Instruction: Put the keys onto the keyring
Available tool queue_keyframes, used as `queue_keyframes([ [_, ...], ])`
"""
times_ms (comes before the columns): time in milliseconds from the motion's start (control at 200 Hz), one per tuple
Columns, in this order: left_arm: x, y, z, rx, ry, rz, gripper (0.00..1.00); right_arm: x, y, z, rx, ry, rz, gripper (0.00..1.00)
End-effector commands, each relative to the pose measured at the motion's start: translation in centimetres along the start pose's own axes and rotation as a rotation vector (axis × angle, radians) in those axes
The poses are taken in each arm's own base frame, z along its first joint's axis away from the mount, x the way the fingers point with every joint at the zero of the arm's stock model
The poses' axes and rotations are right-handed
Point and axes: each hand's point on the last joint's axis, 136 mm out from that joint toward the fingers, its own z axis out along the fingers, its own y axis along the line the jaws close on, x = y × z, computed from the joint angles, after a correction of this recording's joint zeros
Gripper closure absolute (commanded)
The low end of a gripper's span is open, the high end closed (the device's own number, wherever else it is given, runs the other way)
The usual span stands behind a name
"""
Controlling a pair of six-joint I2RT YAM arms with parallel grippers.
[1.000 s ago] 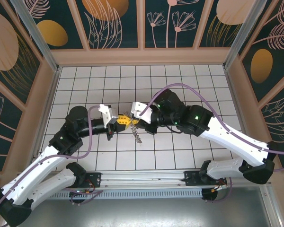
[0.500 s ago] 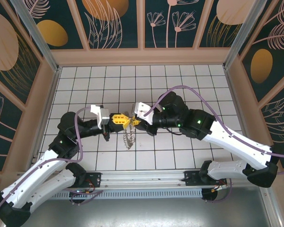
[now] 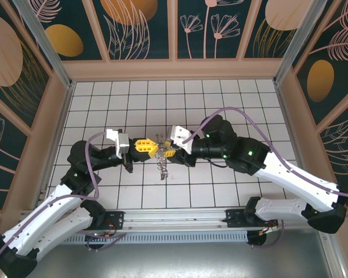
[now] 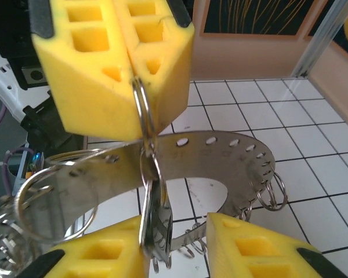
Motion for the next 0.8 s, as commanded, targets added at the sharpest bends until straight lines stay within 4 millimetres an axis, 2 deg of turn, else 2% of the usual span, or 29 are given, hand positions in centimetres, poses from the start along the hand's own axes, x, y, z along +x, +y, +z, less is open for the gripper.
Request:
queue_keyframes([
  [0,-1.7,-1.1,-0.2,0.038,-0.058,0.040,1.00,-2.4,-0.9,-2.4,0.075,-0.111,-0.011,0.69],
  [125,-1.5,-1.1,-0.3,0.040,-0.047,0.037,1.00,-3.7,-0.8,-3.8,0.092,-0.171,-0.027,0.67],
  [215,-1.5,-1.2,-0.3,0.044,-0.043,0.037,1.00,-4.3,-0.4,-3.9,0.073,-0.197,-0.037,0.67],
  [611,-1.2,-1.4,-0.3,0.058,-0.036,0.033,1.00,-5.4,0.7,-1.9,-0.019,-0.255,-0.052,0.66],
  [796,-1.2,-1.4,-0.3,0.058,-0.034,0.032,1.00,-5.2,1.2,-1.2,-0.057,-0.252,-0.046,0.66],
])
